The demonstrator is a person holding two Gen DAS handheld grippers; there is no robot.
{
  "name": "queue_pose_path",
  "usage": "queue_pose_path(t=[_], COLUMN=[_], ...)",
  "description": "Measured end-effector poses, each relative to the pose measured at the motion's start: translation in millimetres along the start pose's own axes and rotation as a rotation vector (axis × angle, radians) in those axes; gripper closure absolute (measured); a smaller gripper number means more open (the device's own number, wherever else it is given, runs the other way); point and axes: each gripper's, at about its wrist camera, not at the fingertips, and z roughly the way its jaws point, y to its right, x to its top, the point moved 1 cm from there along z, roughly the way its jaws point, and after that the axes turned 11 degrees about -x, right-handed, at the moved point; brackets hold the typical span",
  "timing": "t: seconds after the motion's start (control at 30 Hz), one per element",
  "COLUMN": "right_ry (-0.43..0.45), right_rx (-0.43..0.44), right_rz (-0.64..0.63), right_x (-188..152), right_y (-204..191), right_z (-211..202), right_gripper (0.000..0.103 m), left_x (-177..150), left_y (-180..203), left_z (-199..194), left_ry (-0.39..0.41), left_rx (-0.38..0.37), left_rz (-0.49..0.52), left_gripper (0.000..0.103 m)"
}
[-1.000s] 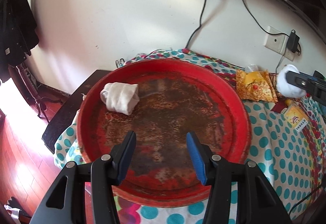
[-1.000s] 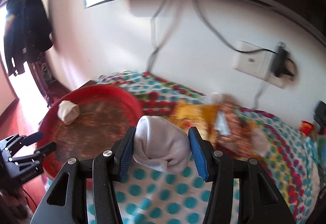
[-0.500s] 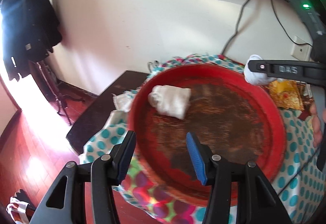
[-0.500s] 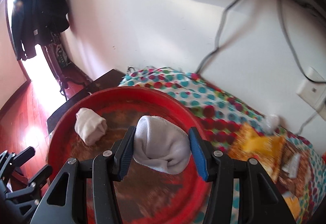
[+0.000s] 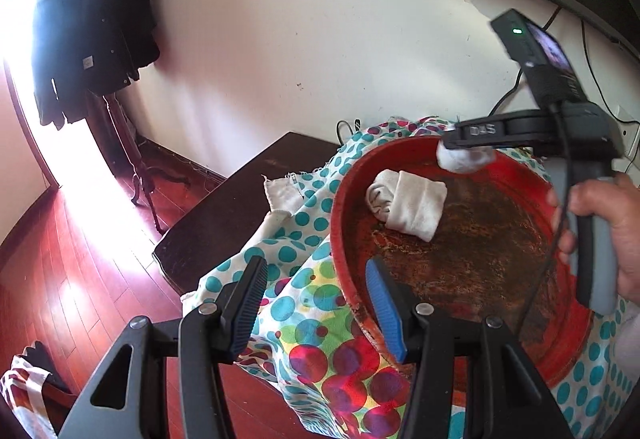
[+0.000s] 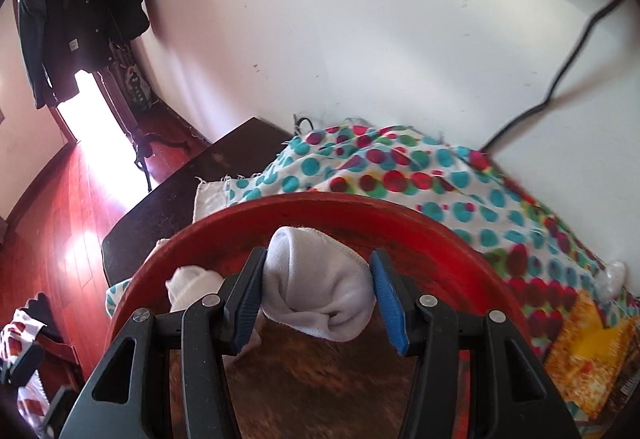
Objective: Organize objects
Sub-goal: 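Carry the white sock ball onto the red tray and open the right tool, then grasp a yellow medicine box with the right tool and lift it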
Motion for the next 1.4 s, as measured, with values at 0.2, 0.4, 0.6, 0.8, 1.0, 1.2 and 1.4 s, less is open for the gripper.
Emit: queue_pose_path(t=[0.2, 0.4, 0.6, 0.8, 1.0, 1.2, 1.4], right_ry=[-0.020, 0.011, 0.059, 0.092, 0.102, 0.102, 0.039], right_rx=[0.005, -0.004, 0.020, 0.024, -0.015, -0.153, -0.382], right_rz=[-0.017, -0.010, 0.042, 0.085, 0.119, 0.185, 0.218], right_x=[2.9, 3.0, -4.3, -53.4, -129.8, -207.3, -255.7], right_y=[-13.4, -9.4, 18.1, 62.8, 117.9, 204.8, 293.5], right_z=[17.5, 10.9, -25.4, -72.9, -123.9, -171.6, -185.8], right_gripper=[0.051, 0.035, 0.033, 0.033, 0.033, 0.026, 0.025], left_x=[-1.2, -1.7, -1.7, -3.2, -5.7, -11.7, -19.7], left_y=[9.0, 11.8, 18.7, 43.5, 77.2, 112.2, 149.7], left_z=[5.2, 9.6, 7.8, 9.0, 3.7, 0.3, -4.4], left_ry=[-0.008, -0.017, -0.011, -0.025, -0.016, -0.017, -0.018], left_rx=[-0.013, -0.016, -0.015, -0.021, -0.044, -0.070, -0.144], left_rz=[0.024, 0.021, 0.039, 0.111, 0.212, 0.309, 0.376], left_gripper=[0.050, 0.050, 0.050, 0.050, 0.050, 0.050, 0.050])
